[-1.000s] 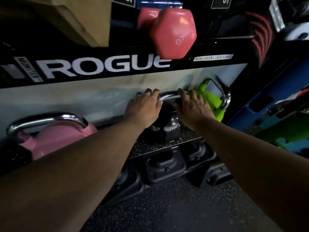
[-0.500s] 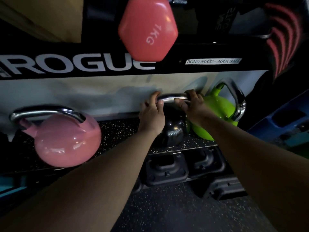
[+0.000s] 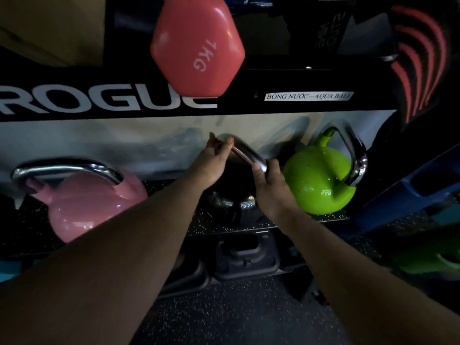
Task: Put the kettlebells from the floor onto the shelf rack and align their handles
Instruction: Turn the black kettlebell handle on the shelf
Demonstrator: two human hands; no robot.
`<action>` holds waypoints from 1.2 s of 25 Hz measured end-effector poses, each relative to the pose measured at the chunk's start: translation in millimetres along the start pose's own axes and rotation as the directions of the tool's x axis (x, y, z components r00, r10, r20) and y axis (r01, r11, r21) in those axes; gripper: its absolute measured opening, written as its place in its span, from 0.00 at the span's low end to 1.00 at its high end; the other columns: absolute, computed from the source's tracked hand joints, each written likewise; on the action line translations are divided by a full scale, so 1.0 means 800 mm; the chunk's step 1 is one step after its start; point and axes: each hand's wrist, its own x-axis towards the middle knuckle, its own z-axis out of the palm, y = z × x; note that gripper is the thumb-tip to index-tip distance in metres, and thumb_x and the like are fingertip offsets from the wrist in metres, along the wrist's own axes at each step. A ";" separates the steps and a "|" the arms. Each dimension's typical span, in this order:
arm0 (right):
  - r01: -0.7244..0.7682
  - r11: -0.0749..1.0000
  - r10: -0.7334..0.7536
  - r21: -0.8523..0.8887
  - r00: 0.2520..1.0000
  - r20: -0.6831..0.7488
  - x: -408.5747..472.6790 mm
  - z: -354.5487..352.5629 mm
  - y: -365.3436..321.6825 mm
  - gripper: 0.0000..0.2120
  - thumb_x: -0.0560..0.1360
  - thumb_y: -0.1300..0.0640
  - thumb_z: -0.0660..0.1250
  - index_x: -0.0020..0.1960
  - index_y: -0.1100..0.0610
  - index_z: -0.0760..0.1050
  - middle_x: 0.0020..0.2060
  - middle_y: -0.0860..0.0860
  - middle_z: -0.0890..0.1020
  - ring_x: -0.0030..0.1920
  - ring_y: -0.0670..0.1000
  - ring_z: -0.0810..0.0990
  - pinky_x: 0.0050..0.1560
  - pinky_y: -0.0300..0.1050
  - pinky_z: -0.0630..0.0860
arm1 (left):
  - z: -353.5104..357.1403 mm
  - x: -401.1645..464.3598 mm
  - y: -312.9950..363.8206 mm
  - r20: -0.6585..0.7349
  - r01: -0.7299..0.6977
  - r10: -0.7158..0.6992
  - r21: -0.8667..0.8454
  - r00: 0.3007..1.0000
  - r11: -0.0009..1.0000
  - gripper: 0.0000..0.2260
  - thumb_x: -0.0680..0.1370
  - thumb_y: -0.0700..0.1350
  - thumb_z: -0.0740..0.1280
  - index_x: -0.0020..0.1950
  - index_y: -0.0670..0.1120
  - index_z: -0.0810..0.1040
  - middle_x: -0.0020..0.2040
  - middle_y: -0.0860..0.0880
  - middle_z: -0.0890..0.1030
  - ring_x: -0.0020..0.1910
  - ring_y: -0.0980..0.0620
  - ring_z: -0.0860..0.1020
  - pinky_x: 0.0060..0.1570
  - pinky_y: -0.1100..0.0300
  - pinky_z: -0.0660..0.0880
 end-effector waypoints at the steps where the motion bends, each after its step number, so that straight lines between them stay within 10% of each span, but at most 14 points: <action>1: -0.008 0.999 0.007 0.044 1.000 0.020 -0.007 0.001 0.002 0.16 0.81 0.41 0.55 0.61 0.50 0.66 0.53 0.59 0.80 0.52 0.62 0.79 0.54 0.55 0.75 | -0.001 -0.001 0.002 0.006 -0.014 0.014 0.014 1.000 1.000 0.33 0.79 0.67 0.50 0.80 0.50 0.53 0.72 0.45 0.72 0.71 0.41 0.69 0.63 0.54 0.64; 9: -0.091 0.837 0.043 0.540 0.994 0.101 -0.017 0.009 -0.015 0.19 0.84 0.49 0.49 0.74 0.44 0.65 0.69 0.58 0.73 0.55 0.50 0.72 0.34 0.25 0.72 | 0.019 -0.008 0.003 -0.008 -0.070 0.069 -0.084 0.998 0.994 0.30 0.80 0.66 0.48 0.80 0.56 0.50 0.73 0.45 0.72 0.69 0.42 0.71 0.61 0.57 0.65; 26: -0.090 0.775 0.030 0.626 0.994 0.105 -0.030 0.045 -0.017 0.19 0.84 0.45 0.50 0.74 0.35 0.60 0.62 0.55 0.77 0.44 0.41 0.77 0.44 0.31 0.74 | 0.022 0.008 -0.009 0.034 -0.091 0.100 -0.207 0.994 0.974 0.26 0.81 0.64 0.45 0.79 0.59 0.53 0.79 0.46 0.61 0.77 0.45 0.61 0.68 0.57 0.56; 30: -0.086 0.786 0.010 0.612 0.992 0.127 -0.032 0.036 -0.016 0.20 0.83 0.44 0.51 0.74 0.34 0.59 0.68 0.49 0.75 0.55 0.46 0.80 0.45 0.29 0.76 | 0.022 0.001 -0.009 0.030 -0.078 0.088 -0.230 0.996 0.970 0.26 0.81 0.64 0.46 0.79 0.60 0.54 0.79 0.48 0.62 0.76 0.47 0.62 0.70 0.57 0.56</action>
